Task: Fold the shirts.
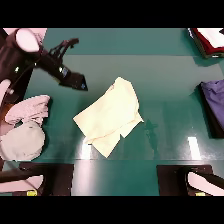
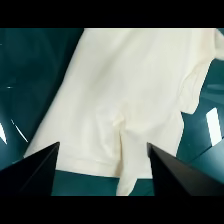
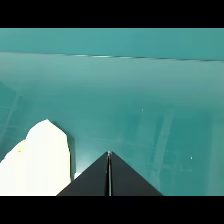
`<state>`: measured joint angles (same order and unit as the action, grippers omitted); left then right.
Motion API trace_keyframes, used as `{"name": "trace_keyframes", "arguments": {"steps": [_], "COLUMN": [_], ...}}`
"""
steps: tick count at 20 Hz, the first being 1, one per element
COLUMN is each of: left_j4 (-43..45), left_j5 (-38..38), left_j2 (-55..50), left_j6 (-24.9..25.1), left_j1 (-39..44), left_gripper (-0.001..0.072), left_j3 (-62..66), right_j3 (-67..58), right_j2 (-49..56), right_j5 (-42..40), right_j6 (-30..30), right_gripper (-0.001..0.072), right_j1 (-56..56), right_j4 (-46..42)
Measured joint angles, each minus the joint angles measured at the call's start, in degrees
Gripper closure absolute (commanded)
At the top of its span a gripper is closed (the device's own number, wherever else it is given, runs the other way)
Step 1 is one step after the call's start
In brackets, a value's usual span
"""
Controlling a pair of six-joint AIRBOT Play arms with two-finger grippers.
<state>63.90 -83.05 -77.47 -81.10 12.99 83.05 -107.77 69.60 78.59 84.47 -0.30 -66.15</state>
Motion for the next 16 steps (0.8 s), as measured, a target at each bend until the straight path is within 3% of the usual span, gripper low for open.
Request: {"name": "trace_keyframes", "arguments": {"steps": [7,11,16], "left_j4": [-0.28,0.83,4.81], "left_j5": [14.23,19.63,25.62], "left_j2": [17.9,20.33,21.07], "left_j6": [-4.37,-7.58,-12.63], "left_j1": [10.71,18.4,22.1], "left_gripper": [0.007,0.007,0.0071], "left_j3": [-33.24,-41.07,-45.86], "right_j3": [0.0,0.0,0.0], "right_j2": [0.0,-0.02,-0.02], "right_j5": [0.02,0.13,1.49], "right_j6": [-0.13,-0.13,-0.13], "right_gripper": [0.069,0.069,0.069], "right_j1": [0.02,0.02,0.02], "right_j4": [0.0,0.02,0.04]}}
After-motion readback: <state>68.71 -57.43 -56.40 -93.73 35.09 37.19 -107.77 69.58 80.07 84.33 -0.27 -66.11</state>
